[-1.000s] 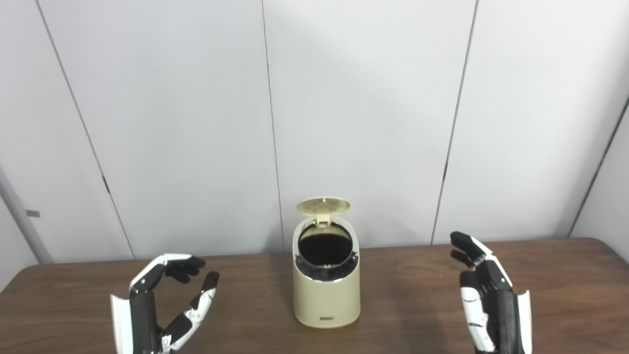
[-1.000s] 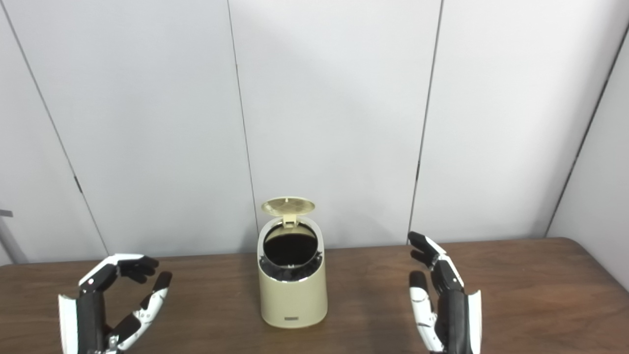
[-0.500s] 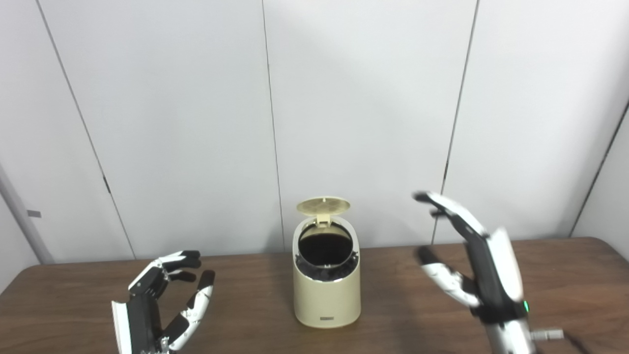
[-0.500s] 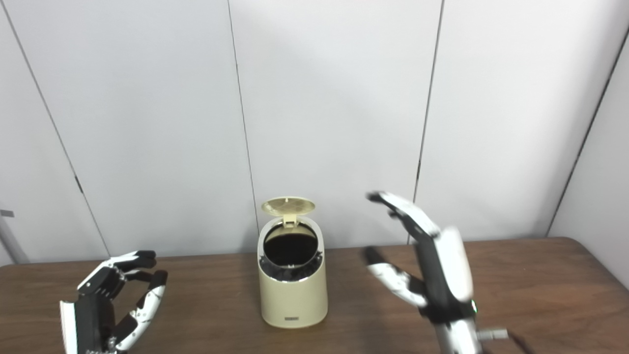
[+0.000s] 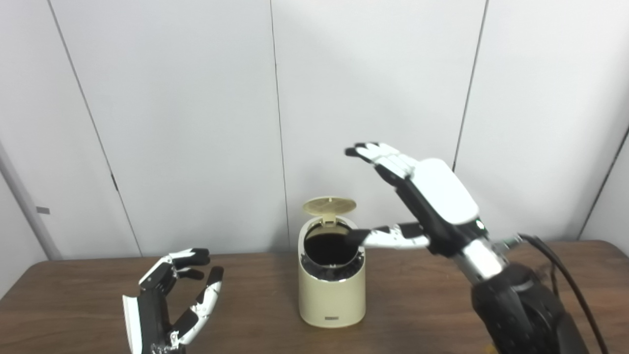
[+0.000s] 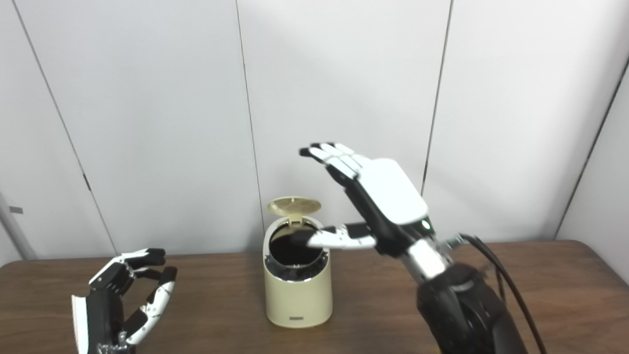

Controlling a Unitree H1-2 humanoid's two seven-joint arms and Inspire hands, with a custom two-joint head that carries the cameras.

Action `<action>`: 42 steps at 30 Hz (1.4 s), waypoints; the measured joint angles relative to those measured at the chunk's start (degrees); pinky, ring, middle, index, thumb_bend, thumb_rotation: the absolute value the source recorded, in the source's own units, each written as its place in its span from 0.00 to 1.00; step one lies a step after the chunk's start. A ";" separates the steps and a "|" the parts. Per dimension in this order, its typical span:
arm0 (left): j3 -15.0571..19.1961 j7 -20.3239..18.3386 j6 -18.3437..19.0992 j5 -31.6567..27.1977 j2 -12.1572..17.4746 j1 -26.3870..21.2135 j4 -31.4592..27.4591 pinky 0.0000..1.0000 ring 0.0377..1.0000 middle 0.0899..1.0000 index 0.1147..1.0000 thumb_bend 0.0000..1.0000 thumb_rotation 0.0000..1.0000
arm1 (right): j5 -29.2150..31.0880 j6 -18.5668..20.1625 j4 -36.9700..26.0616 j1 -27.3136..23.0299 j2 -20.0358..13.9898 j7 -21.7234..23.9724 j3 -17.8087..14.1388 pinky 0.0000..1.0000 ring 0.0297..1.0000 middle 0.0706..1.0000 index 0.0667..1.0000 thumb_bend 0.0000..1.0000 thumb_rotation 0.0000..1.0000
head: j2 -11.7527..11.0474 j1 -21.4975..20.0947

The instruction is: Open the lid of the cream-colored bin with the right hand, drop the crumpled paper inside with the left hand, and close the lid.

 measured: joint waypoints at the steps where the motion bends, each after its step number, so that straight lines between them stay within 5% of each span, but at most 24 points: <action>1: 0.00 -0.02 0.03 0.01 -0.11 -0.16 -0.01 0.47 0.56 0.57 0.43 0.47 0.08 | -0.43 0.47 0.18 -1.00 -0.02 1.08 0.50 0.86 0.95 0.91 0.88 0.80 0.94 | 0.00 0.00; 15: -0.19 -0.18 0.21 0.37 -0.67 -0.40 -0.04 0.47 0.56 0.56 0.43 0.47 0.08 | -1.68 4.22 12.43 -9.60 -2.05 11.90 5.77 0.96 0.99 0.91 0.88 0.92 1.00 | -0.09 0.09; 23: -0.41 -0.44 0.21 1.38 -1.31 -0.37 -0.79 0.47 0.56 0.56 0.43 0.47 0.08 | -1.81 4.82 17.79 -10.80 -2.05 13.18 7.65 1.00 1.00 0.94 0.90 0.97 1.00 | 0.17 0.09; 34: -0.21 -1.51 0.21 1.35 -1.42 -0.35 -2.05 0.47 0.56 0.56 0.43 0.47 0.08 | -1.31 7.11 18.45 -10.21 -2.62 14.09 7.86 0.99 1.00 0.92 0.87 0.94 1.00 | 0.96 0.17; 42: 0.28 -1.68 0.22 1.34 -1.41 -0.38 -2.04 0.47 0.56 0.56 0.43 0.47 0.08 | 1.72 7.88 12.97 -4.78 -2.62 13.51 7.17 1.00 0.98 0.88 0.84 0.90 1.00 | 1.67 -0.18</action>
